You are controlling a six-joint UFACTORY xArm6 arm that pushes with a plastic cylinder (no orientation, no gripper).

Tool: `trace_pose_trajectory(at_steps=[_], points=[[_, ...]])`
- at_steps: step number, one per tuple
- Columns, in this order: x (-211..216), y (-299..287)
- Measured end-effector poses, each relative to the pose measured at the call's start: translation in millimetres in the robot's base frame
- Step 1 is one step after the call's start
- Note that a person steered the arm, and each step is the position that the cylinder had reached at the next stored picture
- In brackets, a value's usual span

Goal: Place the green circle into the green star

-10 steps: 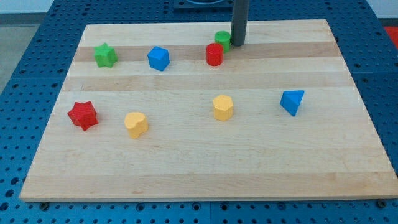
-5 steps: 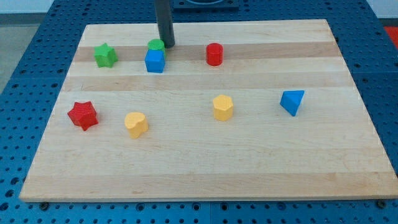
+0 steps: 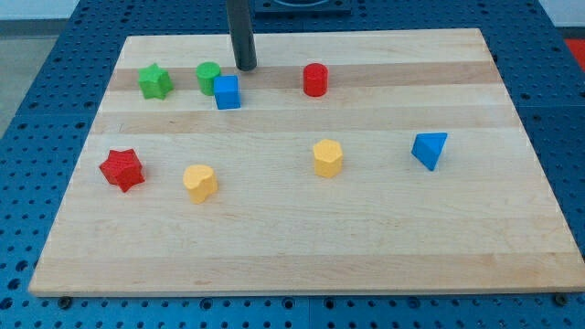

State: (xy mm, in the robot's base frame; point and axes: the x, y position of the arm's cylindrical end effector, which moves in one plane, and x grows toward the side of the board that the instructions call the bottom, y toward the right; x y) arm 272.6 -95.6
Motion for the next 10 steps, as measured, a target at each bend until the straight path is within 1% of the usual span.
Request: trace_pose_trajectory(at_steps=[2, 3, 4, 5, 6, 8, 9, 10], points=[[24.1, -56.8], [25.6, -65.8], [25.6, -65.8], [69.9, -49.9], [70.5, -49.8], [91.0, -59.6], [91.0, -63.0], [68.9, -88.9]])
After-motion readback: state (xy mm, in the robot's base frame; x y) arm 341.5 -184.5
